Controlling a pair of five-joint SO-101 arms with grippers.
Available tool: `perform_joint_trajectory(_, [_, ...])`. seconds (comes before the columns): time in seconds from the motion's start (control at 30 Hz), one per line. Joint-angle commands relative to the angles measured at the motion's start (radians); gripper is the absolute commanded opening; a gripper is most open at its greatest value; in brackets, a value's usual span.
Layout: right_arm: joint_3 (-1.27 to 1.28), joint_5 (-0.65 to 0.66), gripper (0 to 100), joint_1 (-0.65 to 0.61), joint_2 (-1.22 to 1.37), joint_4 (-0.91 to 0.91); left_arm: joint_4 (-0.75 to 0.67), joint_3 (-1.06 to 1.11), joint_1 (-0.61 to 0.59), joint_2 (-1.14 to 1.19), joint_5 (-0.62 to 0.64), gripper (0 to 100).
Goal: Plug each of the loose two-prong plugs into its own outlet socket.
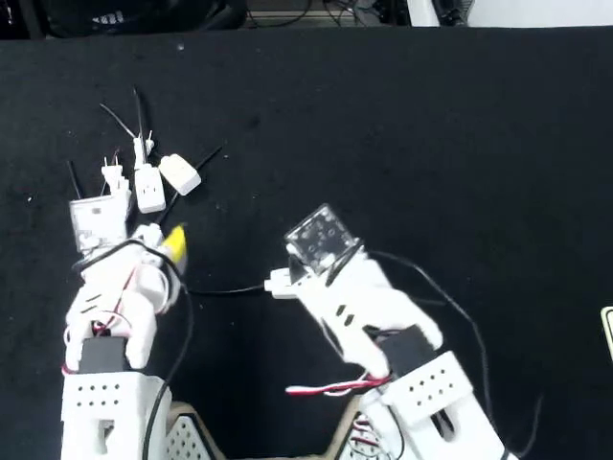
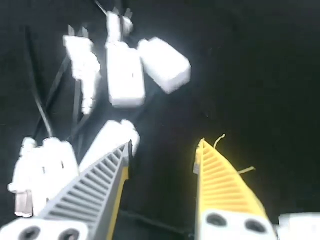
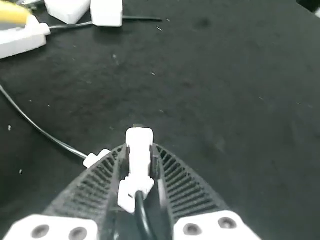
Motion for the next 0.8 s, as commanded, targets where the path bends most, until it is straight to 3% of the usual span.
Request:
perform_joint_trajectory(0.0, [-0.147,-0.009,1.0,0.028,0.094,0.066,-0.124,0.068,-0.051,-0.011,0.052,22])
perform_joint_trajectory(0.1, [-0.248,-0.029,1.0,0.028,0.249,0.106,-0.19,0.11,-0.084,-0.011,0.051,22])
perform_joint_trajectory(0.33, [-0.489,-0.23,1.1,0.028,0.608,0.233,-0.199,0.119,-0.082,-0.011,0.051,22])
perform_joint_trajectory(0.77, [-0.918,-0.304,1.1,0.057,0.977,0.632,-0.196,0.12,-0.081,-0.011,0.051,22])
